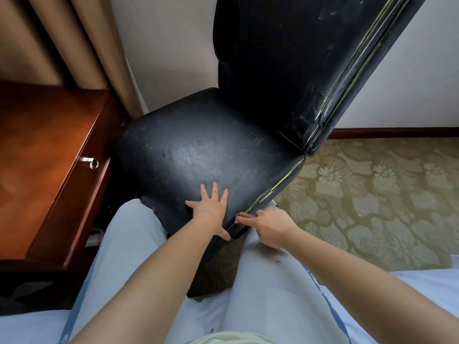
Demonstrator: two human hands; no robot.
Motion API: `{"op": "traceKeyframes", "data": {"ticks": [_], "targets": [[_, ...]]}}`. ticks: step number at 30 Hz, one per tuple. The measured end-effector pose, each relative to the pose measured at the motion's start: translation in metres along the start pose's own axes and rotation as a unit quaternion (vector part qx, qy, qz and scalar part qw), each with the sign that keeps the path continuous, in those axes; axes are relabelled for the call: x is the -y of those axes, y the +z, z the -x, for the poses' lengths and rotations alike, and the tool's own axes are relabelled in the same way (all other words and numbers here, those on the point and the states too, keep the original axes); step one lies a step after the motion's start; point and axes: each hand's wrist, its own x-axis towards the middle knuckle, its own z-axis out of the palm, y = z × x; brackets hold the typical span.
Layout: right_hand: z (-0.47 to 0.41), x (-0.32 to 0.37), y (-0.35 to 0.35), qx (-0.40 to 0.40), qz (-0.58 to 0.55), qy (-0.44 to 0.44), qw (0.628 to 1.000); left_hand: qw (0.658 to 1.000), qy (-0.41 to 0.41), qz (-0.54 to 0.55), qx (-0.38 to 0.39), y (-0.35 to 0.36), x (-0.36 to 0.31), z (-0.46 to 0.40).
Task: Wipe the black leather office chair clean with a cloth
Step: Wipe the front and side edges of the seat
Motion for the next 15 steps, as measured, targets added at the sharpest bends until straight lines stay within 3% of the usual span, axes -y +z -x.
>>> {"op": "traceKeyframes", "data": {"ticks": [2,7,15], "targets": [[0.002,0.004,0.002,0.002,0.001,-0.025,1.000,1.000,-0.004,0.003,-0.003,0.003,-0.002,-0.001],[0.000,-0.014,-0.002,0.002,-0.002,0.053,0.999,1.000,0.007,0.019,-0.014,0.012,0.005,-0.002],[-0.006,-0.005,-0.007,0.009,-0.003,0.040,0.999,0.999,0.017,0.032,-0.013,0.009,0.009,-0.004]]}}
